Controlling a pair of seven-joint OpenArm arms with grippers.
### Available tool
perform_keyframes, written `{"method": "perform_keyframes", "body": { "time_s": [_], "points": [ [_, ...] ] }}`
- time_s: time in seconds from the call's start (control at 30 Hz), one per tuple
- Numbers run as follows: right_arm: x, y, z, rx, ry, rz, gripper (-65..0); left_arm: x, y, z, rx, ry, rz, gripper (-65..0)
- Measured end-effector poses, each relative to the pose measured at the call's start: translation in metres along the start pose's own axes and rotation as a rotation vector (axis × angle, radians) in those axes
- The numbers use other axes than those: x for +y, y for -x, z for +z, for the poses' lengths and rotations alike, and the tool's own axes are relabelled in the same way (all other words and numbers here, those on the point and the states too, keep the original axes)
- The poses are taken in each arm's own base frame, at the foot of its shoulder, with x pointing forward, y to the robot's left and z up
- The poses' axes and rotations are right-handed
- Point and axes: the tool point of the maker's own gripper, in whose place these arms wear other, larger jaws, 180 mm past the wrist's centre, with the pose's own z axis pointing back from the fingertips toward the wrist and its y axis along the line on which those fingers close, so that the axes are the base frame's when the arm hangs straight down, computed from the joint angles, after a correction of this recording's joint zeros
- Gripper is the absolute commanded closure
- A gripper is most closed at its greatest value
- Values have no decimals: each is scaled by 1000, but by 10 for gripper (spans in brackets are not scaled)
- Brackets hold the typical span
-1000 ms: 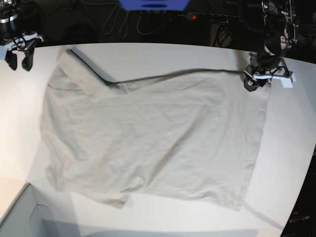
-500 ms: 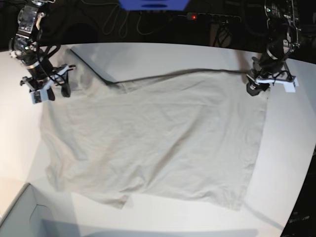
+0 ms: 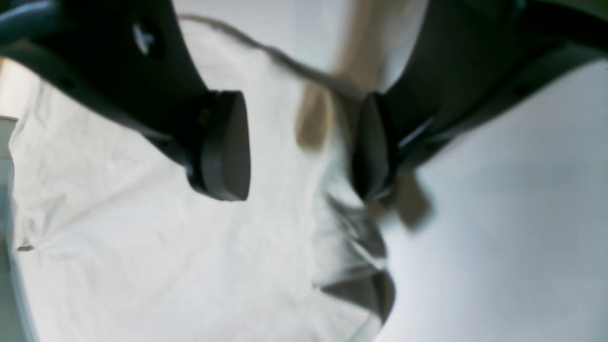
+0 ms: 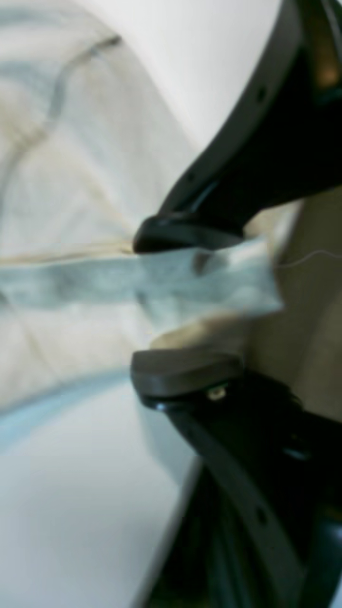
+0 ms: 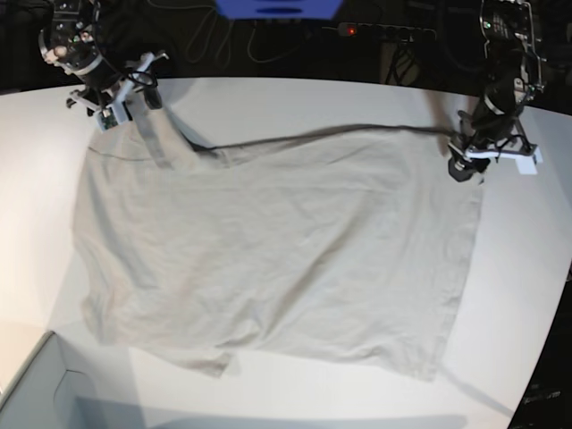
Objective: Layout the t-shirt on the table in an organized manner, then fold the t-shirt properly
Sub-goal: 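Release the shirt with the right gripper and regrasp its shoulder corner, then hold the shirt corners with both grippers, keeping it spread flat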
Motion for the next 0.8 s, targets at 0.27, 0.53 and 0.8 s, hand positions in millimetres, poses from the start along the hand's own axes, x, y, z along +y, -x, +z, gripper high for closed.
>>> {"method": "perform_keyframes", "body": {
  "time_s": [0.27,0.53,0.8],
  "points": [
    [3,-4,13,-15,4,31,-320,-3,-2,-2,-4,6,1,-338],
    [19,0,13,13,-68,108,-320,-4,-4,-2,-9,8,-3,-338],
    [16,-13,7,-18,-59,109,-324,-1,-1,-1,-3,2,-2,-338]
  ]
}}
